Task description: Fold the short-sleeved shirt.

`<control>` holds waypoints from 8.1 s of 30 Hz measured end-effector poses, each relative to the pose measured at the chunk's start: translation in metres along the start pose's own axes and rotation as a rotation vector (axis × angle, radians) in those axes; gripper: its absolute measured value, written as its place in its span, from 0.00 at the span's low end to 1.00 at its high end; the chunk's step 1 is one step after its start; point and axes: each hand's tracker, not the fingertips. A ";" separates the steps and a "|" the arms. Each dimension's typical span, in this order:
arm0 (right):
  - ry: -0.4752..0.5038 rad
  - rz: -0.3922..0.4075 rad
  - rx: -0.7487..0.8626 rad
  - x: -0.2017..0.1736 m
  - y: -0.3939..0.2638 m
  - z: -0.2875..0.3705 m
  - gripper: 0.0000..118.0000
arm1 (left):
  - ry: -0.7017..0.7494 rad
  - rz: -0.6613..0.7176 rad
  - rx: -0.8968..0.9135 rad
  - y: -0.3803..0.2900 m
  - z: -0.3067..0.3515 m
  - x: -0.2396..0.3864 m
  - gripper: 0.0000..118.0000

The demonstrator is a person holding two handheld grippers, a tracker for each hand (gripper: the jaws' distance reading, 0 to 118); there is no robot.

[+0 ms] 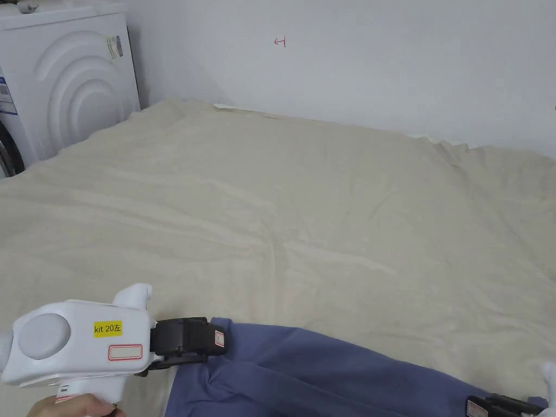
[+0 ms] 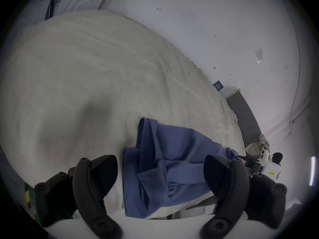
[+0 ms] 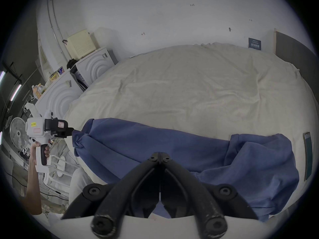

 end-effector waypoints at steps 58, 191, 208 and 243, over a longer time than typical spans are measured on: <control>-0.066 -0.202 0.107 0.112 -0.021 0.067 0.00 | -0.061 -0.492 -0.420 -0.069 -0.200 0.291 0.08; -0.014 -0.193 0.148 0.117 -0.034 0.083 0.00 | -0.124 -0.130 -0.361 -0.018 -0.117 0.253 0.08; -0.041 -0.269 0.166 0.144 -0.045 0.093 0.00 | -0.145 -0.296 -0.358 -0.032 -0.133 0.292 1.00; -0.029 -0.277 0.165 0.156 -0.049 0.101 0.00 | -0.179 -0.408 -0.502 -0.108 -0.200 0.317 0.16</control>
